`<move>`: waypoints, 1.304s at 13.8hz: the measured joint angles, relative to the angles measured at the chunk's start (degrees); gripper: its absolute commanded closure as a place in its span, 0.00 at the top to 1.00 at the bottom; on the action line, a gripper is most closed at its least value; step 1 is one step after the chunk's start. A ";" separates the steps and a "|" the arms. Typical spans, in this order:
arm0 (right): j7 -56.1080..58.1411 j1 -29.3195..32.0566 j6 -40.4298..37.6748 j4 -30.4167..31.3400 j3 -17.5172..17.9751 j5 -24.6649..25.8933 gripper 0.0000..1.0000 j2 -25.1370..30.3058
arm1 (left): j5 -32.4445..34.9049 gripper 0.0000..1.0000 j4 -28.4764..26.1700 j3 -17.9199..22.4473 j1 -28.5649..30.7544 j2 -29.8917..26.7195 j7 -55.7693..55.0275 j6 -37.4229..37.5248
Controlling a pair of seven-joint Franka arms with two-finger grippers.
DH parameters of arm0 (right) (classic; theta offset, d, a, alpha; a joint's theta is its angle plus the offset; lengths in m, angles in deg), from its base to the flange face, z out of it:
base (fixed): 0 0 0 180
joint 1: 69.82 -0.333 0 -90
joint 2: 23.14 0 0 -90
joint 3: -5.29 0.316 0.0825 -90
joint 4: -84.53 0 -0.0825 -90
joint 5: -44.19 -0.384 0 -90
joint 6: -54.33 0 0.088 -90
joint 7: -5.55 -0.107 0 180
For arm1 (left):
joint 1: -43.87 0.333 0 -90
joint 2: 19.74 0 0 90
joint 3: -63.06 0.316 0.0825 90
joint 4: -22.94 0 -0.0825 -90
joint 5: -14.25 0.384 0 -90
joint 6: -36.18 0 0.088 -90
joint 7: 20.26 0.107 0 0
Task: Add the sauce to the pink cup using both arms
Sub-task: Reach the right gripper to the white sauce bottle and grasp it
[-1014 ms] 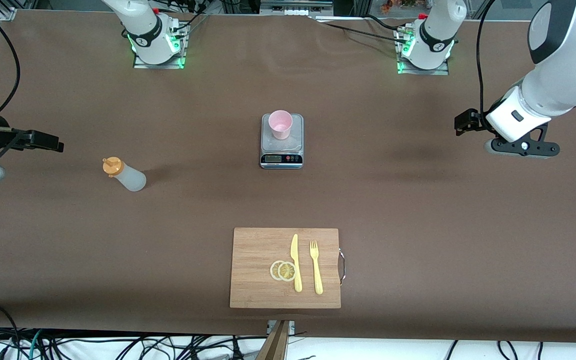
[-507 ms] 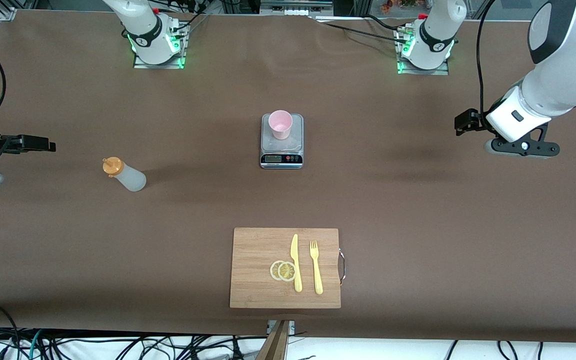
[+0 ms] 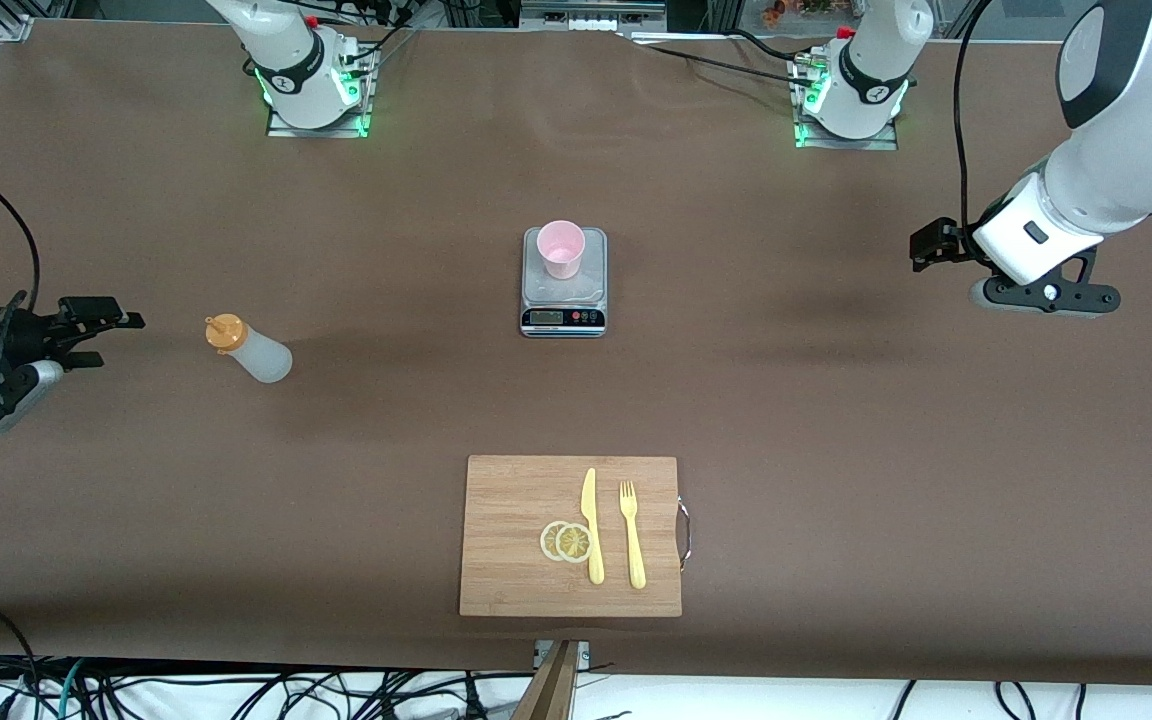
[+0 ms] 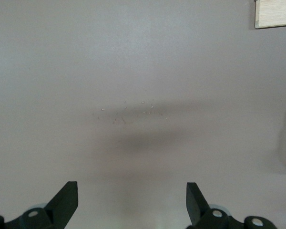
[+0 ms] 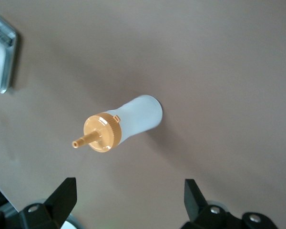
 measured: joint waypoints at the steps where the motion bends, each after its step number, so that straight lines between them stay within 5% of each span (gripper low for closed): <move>1: 5.38 1.22 0.08 0.19 -0.04 -1.78 1.00 -1.36 | 0.00 1.00 0.00 0.00 0.00 0.02 0.00 0.00; 7: 36.34 9.10 0.21 6.12 -0.13 -12.38 1.00 -5.41 | 0.00 1.00 0.00 0.00 0.01 0.10 0.00 0.02; 14: 64.50 10.69 0.17 13.16 -0.11 -25.09 1.00 -5.78 | 0.00 1.00 0.00 0.00 0.02 0.37 0.00 0.02; 18: 73.46 11.21 0.15 15.53 -0.11 -27.04 1.00 -6.63 | 0.00 1.00 0.00 0.00 0.02 0.41 0.00 0.02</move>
